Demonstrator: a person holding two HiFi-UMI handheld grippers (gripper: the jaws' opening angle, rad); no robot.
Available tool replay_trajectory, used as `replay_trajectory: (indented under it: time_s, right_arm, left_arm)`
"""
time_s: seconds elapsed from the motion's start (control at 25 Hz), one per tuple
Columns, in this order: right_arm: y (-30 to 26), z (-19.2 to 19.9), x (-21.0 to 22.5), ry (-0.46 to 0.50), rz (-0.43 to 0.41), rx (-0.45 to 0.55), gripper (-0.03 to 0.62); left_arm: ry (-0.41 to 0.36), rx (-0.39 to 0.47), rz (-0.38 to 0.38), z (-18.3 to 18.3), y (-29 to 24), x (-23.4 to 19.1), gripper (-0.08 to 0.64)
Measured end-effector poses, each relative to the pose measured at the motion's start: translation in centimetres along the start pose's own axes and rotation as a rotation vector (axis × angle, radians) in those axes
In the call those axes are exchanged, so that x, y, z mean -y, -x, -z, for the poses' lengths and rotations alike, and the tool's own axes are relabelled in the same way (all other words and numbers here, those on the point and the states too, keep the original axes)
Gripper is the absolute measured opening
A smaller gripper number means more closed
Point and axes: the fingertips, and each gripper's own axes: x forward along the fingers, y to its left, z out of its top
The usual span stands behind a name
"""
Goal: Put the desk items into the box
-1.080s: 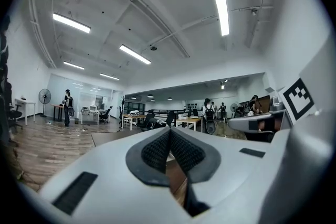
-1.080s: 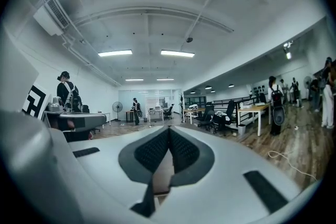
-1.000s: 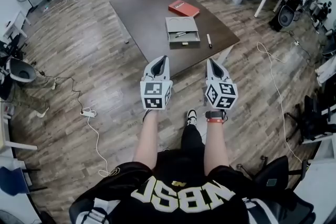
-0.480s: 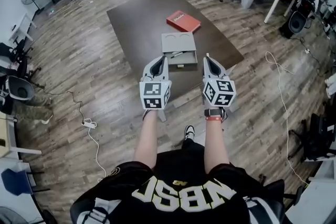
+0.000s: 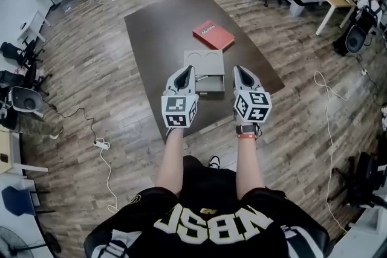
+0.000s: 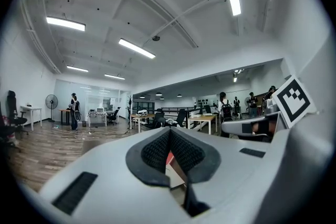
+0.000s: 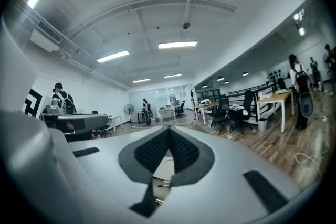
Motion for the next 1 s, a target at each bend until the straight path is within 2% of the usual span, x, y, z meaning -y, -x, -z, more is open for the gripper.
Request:
replay_trajectory:
  time_s: [0.32, 0.56, 0.8, 1.0]
  right_arm:
    - [-5.5, 1.1, 0.4, 0.018, -0.041, -0.058, 0.009]
    - [-9.2, 1.4, 1.7, 0.017, -0.015, -0.084, 0.009]
    - [-11.0, 1.9, 3.6, 0.025, 0.009, -0.118, 0.011]
    - [-10.8, 2.3, 5.6, -0.038, 0.029, -0.138, 0.017]
  left_arm:
    - [0.049, 0.01, -0.021, 0.9, -4.1, -3.5, 0.014]
    - [0.056, -0.018, 0.114, 1.5, -8.5, -3.2, 0.014]
    - [0.052, -0.048, 0.216, 2.7, -13.1, -2.1, 0.014]
    - [0.068, -0.07, 0.329, 4.1, -14.9, 0.5, 0.014]
